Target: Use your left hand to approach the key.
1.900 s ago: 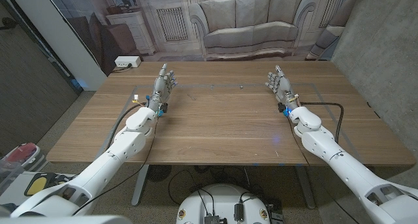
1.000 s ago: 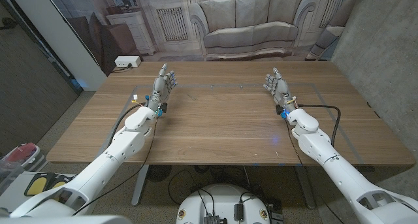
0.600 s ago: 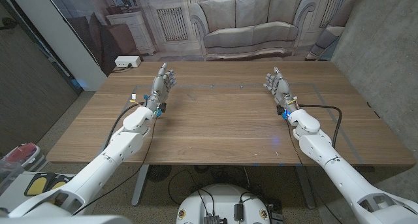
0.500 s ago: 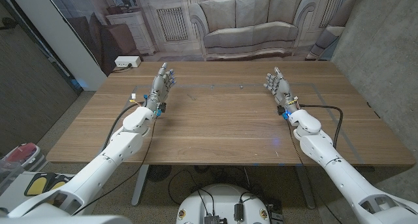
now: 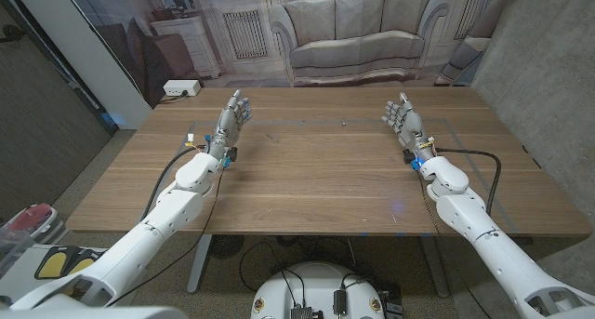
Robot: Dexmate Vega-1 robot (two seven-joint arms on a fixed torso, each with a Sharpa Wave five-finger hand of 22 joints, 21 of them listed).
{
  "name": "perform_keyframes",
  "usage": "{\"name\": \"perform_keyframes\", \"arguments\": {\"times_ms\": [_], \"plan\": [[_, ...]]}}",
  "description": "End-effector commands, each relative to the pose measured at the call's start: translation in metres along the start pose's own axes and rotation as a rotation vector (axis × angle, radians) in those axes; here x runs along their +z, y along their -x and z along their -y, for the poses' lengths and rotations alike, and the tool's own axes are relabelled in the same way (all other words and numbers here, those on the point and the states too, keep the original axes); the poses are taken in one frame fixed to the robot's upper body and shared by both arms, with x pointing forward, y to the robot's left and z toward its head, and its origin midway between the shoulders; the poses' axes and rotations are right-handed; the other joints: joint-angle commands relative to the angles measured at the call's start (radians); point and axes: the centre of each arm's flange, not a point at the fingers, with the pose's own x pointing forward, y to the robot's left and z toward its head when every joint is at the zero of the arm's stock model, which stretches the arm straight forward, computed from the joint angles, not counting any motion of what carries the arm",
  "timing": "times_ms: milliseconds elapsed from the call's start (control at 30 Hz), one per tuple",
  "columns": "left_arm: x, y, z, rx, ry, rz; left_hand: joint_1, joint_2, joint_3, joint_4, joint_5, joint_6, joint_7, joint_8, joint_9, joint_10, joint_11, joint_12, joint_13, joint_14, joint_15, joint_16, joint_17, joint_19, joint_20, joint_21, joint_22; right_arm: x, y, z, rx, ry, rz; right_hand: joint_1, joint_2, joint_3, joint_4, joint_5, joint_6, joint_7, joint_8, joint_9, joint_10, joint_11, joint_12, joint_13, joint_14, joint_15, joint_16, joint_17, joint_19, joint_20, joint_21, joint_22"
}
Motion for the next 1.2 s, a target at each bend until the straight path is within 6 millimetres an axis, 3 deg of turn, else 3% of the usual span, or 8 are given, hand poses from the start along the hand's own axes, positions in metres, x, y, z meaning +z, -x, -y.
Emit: {"name": "perform_keyframes", "arguments": {"times_ms": [33,733,1200], "plan": [[0.004,0.004,0.001,0.006,-0.051,0.011,0.009,0.004,0.001,-0.005,0.005,0.013,0.001,0.002,0.003,0.018,-0.002,0.007,0.003,0.011,0.000,0.010,0.003,0.010,-0.051,-0.004,0.003,0.017,0.012,0.004,-0.006,0.018,0.017,-0.001,0.002,-0.003,0.001,-0.003,0.010,-0.001,0.000,0.002,0.014,0.002,0.001,0.005,0.011,0.002,0.006,0.005,0.010,-0.027,-0.001,0.004],[0.010,-0.018,-0.004,0.036,-0.102,0.047,0.029,0.015,0.001,-0.012,0.006,0.047,-0.007,0.004,0.004,0.050,-0.012,0.009,0.003,0.039,-0.007,0.010,0.004,0.036,-0.051,-0.015,0.004,0.021,0.024,0.008,-0.042,0.041,0.017,-0.007,0.004,-0.008,0.003,-0.005,0.013,-0.003,-0.003,0.002,0.031,-0.001,0.003,0.005,0.022,0.006,0.006,0.006,0.016,-0.023,-0.011,0.004],[0.025,-0.031,-0.007,0.069,-0.236,0.050,0.042,0.023,0.003,-0.016,0.007,0.066,-0.009,0.006,0.005,0.066,-0.017,0.009,0.003,0.055,-0.009,0.010,0.004,0.044,-0.050,-0.023,0.004,0.016,0.029,0.009,-0.043,0.020,0.015,-0.009,0.005,-0.010,0.003,-0.005,0.017,-0.002,-0.004,0.002,0.039,-0.001,0.003,0.005,0.036,0.003,0.008,0.006,0.030,-0.023,-0.015,0.005]]}}
